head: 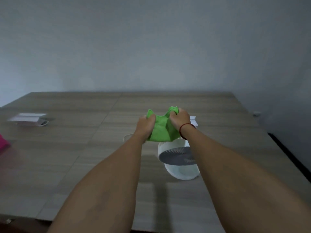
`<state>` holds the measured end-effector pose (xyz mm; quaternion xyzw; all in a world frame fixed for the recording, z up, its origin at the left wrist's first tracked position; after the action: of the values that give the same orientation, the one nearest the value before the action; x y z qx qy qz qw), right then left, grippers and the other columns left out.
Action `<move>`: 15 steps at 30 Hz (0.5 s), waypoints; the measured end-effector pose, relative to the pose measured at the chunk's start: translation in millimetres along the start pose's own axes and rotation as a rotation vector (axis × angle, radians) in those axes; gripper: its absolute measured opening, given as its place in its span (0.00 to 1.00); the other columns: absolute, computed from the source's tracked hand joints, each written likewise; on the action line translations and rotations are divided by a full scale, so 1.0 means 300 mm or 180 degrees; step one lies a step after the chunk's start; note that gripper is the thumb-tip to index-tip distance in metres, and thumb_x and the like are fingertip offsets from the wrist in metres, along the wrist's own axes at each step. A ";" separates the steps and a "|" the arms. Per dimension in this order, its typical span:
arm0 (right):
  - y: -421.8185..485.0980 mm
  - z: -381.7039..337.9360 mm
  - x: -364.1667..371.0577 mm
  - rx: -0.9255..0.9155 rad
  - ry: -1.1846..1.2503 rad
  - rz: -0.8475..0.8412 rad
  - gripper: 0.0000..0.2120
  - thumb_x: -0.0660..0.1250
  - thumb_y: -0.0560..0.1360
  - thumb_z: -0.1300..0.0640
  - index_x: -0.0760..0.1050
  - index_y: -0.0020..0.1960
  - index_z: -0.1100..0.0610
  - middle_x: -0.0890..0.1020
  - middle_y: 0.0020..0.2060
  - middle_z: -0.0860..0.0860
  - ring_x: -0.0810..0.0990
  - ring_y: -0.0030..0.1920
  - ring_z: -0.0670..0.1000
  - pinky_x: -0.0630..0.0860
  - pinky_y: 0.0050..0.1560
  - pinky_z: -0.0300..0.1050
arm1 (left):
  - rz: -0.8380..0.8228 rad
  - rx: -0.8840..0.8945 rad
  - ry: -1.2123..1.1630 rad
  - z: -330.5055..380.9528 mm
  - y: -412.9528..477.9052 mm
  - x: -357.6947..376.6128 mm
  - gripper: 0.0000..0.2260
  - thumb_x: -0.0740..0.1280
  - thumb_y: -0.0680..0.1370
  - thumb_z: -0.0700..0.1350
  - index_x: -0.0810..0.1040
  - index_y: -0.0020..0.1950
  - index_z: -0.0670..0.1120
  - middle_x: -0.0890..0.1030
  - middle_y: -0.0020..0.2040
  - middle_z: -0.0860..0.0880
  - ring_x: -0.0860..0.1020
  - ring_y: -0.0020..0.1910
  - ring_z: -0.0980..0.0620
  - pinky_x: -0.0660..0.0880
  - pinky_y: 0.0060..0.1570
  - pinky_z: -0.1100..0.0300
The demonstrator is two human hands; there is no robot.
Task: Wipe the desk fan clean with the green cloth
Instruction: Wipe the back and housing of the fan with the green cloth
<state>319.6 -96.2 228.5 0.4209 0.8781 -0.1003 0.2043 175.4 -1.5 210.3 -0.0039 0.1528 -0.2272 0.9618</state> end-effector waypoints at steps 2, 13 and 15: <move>-0.010 0.022 -0.058 -0.0005 -0.0053 0.0085 0.15 0.58 0.76 0.57 0.76 0.57 0.63 0.80 0.57 0.61 0.78 0.56 0.61 0.73 0.53 0.47 | -0.0030 0.0096 0.0059 0.020 -0.019 0.034 0.13 0.60 0.77 0.47 0.72 0.33 0.46 0.75 0.34 0.48 0.74 0.39 0.47 0.70 0.41 0.56; -0.082 0.175 -0.277 -0.0138 -0.0370 0.0511 0.16 0.63 0.72 0.63 0.74 0.60 0.61 0.80 0.58 0.61 0.78 0.58 0.61 0.75 0.56 0.50 | -0.0278 0.0373 0.0357 0.009 -0.130 0.200 0.11 0.67 0.73 0.45 0.80 0.41 0.37 0.79 0.37 0.41 0.77 0.38 0.47 0.75 0.37 0.54; -0.081 0.192 -0.295 -0.0132 -0.0412 0.0536 0.16 0.61 0.72 0.65 0.74 0.59 0.60 0.79 0.58 0.60 0.78 0.59 0.61 0.75 0.56 0.51 | -0.0262 0.0423 0.0633 0.017 -0.143 0.209 0.14 0.68 0.69 0.47 0.80 0.42 0.34 0.81 0.38 0.37 0.80 0.38 0.42 0.80 0.39 0.48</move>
<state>366.3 -193.4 216.1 0.4814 0.8265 -0.0915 0.2770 211.4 -67.8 200.1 0.0762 0.2317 -0.2754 0.9299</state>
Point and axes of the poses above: each hand's wrist, its own y-axis towards the middle knuckle, its own x-axis out of the palm, z = x × y, the point moved 10 cm from there along y, towards the middle knuckle
